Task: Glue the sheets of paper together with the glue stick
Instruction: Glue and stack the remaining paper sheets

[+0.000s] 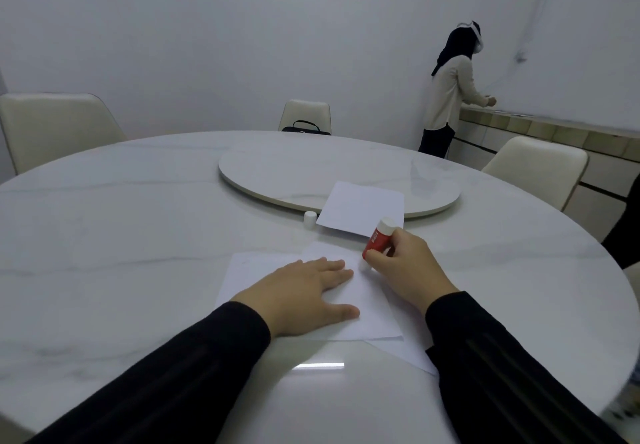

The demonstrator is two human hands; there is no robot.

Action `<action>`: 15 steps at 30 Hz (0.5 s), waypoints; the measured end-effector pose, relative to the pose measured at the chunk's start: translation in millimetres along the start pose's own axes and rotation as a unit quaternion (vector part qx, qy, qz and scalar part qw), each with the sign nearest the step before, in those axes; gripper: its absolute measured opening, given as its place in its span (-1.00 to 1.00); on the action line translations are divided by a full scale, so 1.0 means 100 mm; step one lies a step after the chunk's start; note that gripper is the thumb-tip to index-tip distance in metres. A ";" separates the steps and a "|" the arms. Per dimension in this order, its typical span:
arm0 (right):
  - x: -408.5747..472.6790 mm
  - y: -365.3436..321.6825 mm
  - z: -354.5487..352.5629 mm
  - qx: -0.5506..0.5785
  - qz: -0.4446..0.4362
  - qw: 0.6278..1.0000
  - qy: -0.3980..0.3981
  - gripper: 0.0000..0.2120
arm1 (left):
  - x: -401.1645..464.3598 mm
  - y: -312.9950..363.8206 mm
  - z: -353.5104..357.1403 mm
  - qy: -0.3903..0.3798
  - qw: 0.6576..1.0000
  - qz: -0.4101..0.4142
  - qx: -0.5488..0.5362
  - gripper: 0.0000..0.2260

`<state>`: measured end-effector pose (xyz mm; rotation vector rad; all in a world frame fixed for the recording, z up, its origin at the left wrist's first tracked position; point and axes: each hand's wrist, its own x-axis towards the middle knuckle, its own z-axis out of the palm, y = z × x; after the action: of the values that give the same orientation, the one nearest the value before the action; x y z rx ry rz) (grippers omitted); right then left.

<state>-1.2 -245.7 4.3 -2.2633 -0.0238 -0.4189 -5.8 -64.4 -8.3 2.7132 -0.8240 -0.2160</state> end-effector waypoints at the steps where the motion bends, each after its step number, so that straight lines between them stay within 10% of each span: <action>1: -0.01 -0.01 -0.01 -0.006 0.003 1.000 -0.006 -0.92 | 0.00 -0.01 0.00 -0.001 1.000 -0.002 -0.002 -0.39; 15: -0.61 0.00 -0.28 0.052 0.005 0.994 -0.096 -0.82 | 0.01 -0.02 0.02 0.005 1.000 -0.012 -0.004 -0.38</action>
<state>-67.2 -258.5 2.5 -2.1914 -0.1304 -0.1885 -4.0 -63.6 -10.5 2.7156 -0.7871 -0.2102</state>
